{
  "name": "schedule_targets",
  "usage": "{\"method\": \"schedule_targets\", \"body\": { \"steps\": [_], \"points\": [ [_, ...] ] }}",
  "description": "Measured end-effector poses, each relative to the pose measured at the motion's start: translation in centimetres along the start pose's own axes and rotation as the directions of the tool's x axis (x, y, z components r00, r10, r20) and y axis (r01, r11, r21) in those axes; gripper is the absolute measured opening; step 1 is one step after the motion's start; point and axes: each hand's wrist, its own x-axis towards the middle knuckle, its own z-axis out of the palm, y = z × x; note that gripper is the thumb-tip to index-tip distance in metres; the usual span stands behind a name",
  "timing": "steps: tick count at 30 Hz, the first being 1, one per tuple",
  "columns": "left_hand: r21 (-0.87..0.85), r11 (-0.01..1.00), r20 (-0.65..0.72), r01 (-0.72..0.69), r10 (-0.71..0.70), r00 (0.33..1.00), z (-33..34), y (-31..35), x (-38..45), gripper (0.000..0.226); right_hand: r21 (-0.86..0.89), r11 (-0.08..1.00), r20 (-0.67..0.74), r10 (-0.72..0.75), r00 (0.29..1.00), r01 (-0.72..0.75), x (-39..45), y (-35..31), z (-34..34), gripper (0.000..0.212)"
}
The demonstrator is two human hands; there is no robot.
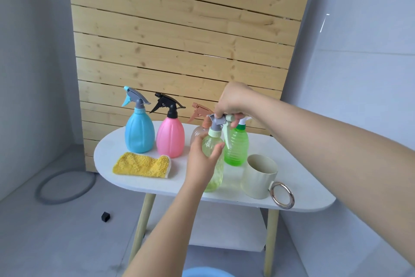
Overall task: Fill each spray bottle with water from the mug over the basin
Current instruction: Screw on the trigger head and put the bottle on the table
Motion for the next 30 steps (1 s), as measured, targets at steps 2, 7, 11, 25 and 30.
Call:
{"method": "schedule_targets", "body": {
  "steps": [2,7,11,25,30],
  "points": [
    [0.01,1.0,0.0,0.0,0.0,1.0,-0.1,-0.2,0.1,0.038,-0.014,1.0,-0.006,0.006,1.0,-0.007,0.2,-0.3,0.1,0.014],
    [0.074,0.996,0.076,-0.046,0.041,0.996,-0.6,-1.2,0.2,0.056,0.133,0.969,0.131,-0.224,0.966,0.207,-0.3,1.6,-0.5,0.024],
    [0.122,0.992,0.202,-0.033,0.008,0.979,-1.4,-1.7,0.2,0.079,0.131,0.938,0.317,-0.345,0.883,0.32,-1.2,3.7,-2.1,0.033],
    [0.129,0.99,0.329,0.059,-0.099,0.939,-2.1,-1.7,1.2,0.082,0.018,0.86,0.217,-0.501,0.838,0.51,-0.7,5.4,-1.4,0.012],
    [0.147,0.988,0.358,0.056,-0.106,0.928,-2.5,-1.2,1.3,0.081,0.034,0.861,0.112,-0.507,0.855,0.507,0.1,5.1,-0.3,0.019]
  ]
}}
